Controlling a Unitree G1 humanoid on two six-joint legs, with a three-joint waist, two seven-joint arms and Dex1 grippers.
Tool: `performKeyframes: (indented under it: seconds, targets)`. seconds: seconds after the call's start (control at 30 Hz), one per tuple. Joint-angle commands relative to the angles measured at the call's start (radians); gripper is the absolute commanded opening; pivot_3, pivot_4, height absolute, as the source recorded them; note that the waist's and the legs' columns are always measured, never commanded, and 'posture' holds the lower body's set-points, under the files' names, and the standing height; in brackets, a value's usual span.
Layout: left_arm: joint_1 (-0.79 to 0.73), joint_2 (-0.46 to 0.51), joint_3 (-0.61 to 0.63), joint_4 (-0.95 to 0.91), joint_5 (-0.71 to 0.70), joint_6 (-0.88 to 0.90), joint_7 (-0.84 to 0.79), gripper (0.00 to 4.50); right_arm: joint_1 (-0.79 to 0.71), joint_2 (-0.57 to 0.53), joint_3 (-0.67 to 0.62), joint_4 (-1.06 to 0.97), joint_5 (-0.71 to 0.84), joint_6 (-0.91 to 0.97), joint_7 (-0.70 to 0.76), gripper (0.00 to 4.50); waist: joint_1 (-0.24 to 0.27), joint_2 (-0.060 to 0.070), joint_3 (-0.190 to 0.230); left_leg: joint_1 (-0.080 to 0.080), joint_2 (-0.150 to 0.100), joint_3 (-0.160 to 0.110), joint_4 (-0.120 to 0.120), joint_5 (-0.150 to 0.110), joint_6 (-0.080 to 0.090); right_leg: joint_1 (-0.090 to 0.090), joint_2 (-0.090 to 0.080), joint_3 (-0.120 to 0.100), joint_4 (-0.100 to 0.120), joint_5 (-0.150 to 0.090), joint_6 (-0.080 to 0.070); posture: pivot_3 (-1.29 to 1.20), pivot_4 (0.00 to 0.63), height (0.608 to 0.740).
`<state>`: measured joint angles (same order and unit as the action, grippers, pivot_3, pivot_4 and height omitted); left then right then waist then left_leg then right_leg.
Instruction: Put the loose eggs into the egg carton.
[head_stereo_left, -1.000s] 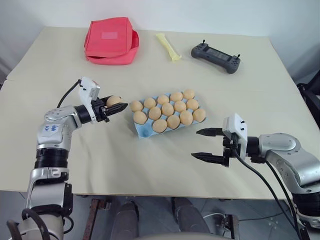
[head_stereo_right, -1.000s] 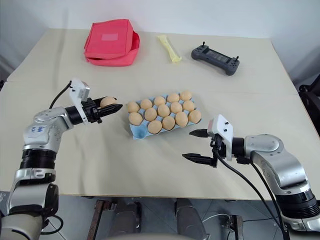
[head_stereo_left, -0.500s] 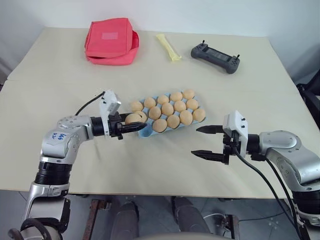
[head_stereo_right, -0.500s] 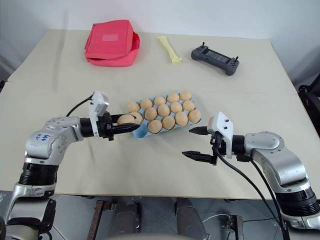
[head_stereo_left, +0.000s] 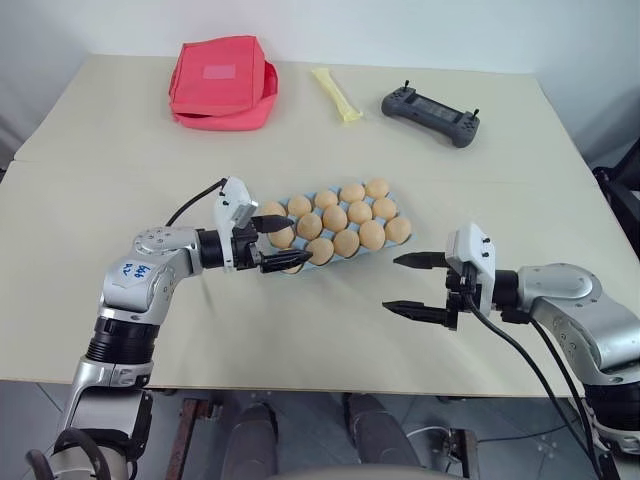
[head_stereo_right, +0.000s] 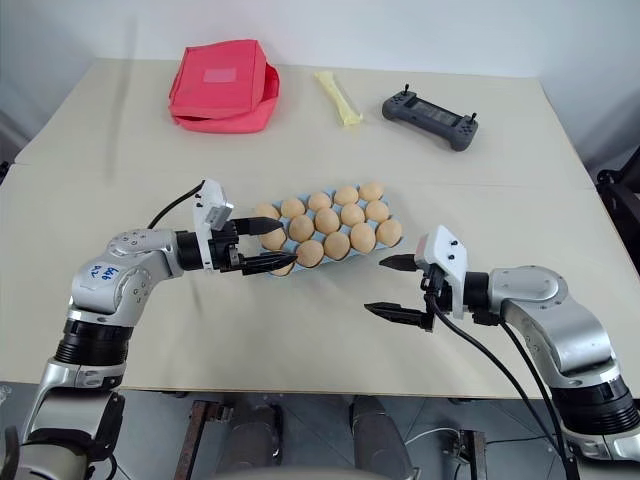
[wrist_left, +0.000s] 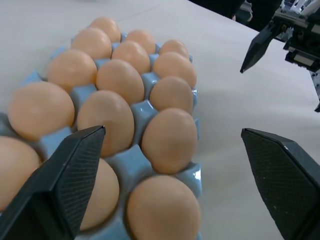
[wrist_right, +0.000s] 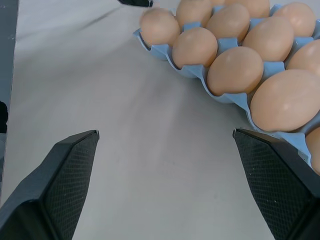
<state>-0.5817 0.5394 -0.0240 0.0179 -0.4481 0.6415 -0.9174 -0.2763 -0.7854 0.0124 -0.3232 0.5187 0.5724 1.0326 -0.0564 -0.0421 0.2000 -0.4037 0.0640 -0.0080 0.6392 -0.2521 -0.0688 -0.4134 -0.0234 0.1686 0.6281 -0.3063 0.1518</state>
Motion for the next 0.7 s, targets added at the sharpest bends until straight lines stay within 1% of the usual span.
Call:
performKeyframes:
  seconds: [0.03,0.1,0.2,0.4,0.47,0.57,0.7]
  targets:
    - [-0.018,-0.007,0.084,-0.052,-0.049,-0.004,0.034,4.48,0.004,-0.006,-0.033,-0.027,0.012,-0.010,-0.003,4.50,0.000,0.000,0.000,0.000,0.000,0.000,0.000,0.000,0.000,0.000,0.000,0.000,0.000,0.000,0.000,0.00,0.150,0.740]
    - [-0.001,0.019,0.121,-0.084,-0.061,0.002,0.040,4.48,0.007,-0.006,-0.035,-0.026,0.012,-0.013,-0.003,4.50,0.000,0.000,0.000,0.000,0.000,0.000,0.000,0.000,0.000,0.000,0.000,0.000,0.000,0.000,0.000,0.00,0.150,0.740]
    - [0.074,0.075,0.190,-0.119,-0.116,-0.012,-0.032,4.48,0.013,-0.008,-0.038,-0.020,0.009,-0.019,-0.002,4.50,-0.007,0.000,0.000,0.000,0.000,0.000,-0.001,0.000,0.000,0.000,0.000,0.000,0.000,0.000,0.000,0.00,0.150,0.740]
    - [0.240,0.151,0.306,-0.122,-0.139,-0.122,-0.128,4.48,0.016,-0.014,-0.064,0.020,-0.002,-0.045,0.008,4.50,-0.003,0.000,0.000,0.001,0.000,0.000,-0.002,0.000,0.000,0.000,0.000,0.000,-0.001,-0.001,-0.001,0.00,0.150,0.740]
    - [0.266,0.160,0.333,-0.117,-0.137,-0.154,-0.129,4.48,0.010,-0.007,-0.079,0.042,0.000,-0.064,0.008,4.50,0.001,0.000,0.000,0.001,0.000,0.000,-0.002,0.000,0.000,0.000,0.000,0.000,-0.001,-0.001,-0.002,0.00,0.150,0.740]
    - [0.308,0.179,0.360,-0.139,-0.146,-0.138,-0.116,4.48,-0.009,0.001,-0.115,0.068,0.026,-0.071,0.002,4.50,0.001,0.000,0.000,0.001,0.000,0.000,-0.001,0.000,0.000,0.000,-0.001,0.000,-0.001,-0.004,-0.007,0.00,0.150,0.740]
    - [0.372,0.170,0.386,-0.201,-0.161,-0.140,-0.084,4.48,-0.007,-0.003,-0.137,0.060,0.038,-0.063,0.007,4.50,-0.001,0.000,0.000,0.001,0.000,0.001,-0.002,0.000,0.000,0.000,-0.001,0.000,-0.001,-0.003,-0.006,0.00,0.150,0.740]
